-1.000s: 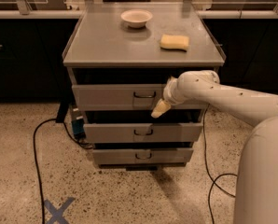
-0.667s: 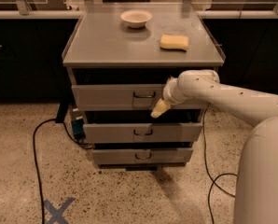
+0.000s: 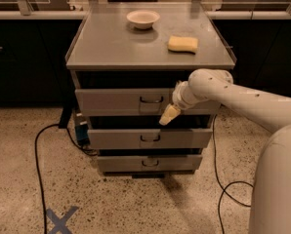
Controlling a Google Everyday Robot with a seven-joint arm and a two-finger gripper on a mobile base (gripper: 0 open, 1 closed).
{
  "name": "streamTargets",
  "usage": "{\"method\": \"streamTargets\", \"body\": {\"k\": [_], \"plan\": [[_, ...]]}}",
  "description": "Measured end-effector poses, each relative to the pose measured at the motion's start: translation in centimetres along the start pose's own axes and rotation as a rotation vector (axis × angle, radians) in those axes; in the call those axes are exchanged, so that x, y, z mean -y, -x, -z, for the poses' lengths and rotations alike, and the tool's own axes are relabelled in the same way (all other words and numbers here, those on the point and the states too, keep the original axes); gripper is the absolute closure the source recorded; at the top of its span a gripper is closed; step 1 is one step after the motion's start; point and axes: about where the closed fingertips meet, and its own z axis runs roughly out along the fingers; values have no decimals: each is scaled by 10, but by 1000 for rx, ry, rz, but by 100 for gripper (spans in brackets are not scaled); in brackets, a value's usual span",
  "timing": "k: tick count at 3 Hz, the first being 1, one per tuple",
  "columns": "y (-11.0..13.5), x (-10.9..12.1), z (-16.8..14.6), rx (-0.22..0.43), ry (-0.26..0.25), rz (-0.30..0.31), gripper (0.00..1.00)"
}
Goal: Open top drawer
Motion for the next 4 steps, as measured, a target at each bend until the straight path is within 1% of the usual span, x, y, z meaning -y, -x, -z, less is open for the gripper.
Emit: {"method": "streamTargets", "body": {"k": [1, 2, 3, 4], "plan": [[13, -5, 27, 51, 116, -25, 0], [25, -17, 51, 92, 249, -56, 0], [21, -40, 56, 70, 341, -56, 0], [20, -36, 42, 60, 345, -62, 0]]}}
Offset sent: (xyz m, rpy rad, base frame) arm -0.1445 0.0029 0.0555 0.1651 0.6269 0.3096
